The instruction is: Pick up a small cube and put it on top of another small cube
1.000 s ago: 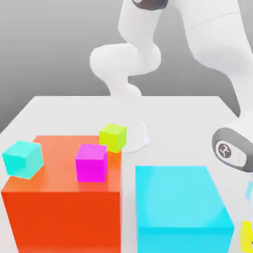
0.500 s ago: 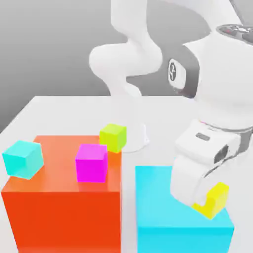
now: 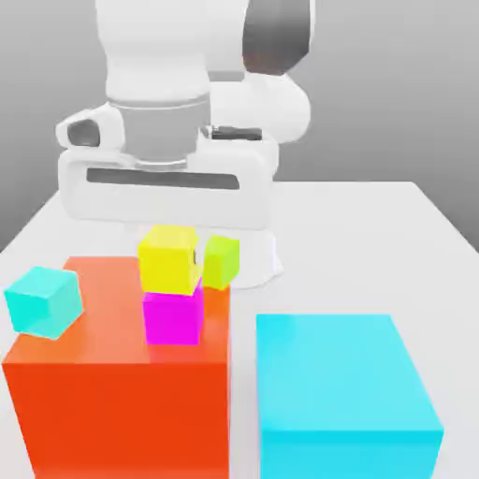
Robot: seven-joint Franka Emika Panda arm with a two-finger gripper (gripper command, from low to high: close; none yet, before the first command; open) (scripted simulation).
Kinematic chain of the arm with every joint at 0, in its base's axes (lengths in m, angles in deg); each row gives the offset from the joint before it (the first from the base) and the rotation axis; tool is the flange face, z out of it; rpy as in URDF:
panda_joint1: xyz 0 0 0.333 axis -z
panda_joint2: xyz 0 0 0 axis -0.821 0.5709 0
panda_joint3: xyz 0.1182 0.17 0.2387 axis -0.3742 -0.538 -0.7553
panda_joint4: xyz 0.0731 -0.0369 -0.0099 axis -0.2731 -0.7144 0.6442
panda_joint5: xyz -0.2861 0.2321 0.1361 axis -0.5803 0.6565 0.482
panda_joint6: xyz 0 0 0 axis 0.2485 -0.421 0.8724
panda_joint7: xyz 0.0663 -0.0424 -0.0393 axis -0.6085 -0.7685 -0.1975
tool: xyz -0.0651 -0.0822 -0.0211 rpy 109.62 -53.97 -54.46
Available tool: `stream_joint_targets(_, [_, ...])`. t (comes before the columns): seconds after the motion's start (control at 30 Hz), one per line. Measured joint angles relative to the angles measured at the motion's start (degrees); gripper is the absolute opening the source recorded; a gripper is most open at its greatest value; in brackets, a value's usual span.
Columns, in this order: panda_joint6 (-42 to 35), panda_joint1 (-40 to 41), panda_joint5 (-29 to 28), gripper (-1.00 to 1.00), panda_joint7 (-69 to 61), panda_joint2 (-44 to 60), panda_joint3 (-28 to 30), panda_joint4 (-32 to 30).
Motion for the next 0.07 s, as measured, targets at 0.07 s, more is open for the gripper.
stream_joint_targets(0.07, [0.0,0.0,0.0,1.00,0.0,0.0,0.0,0.0])
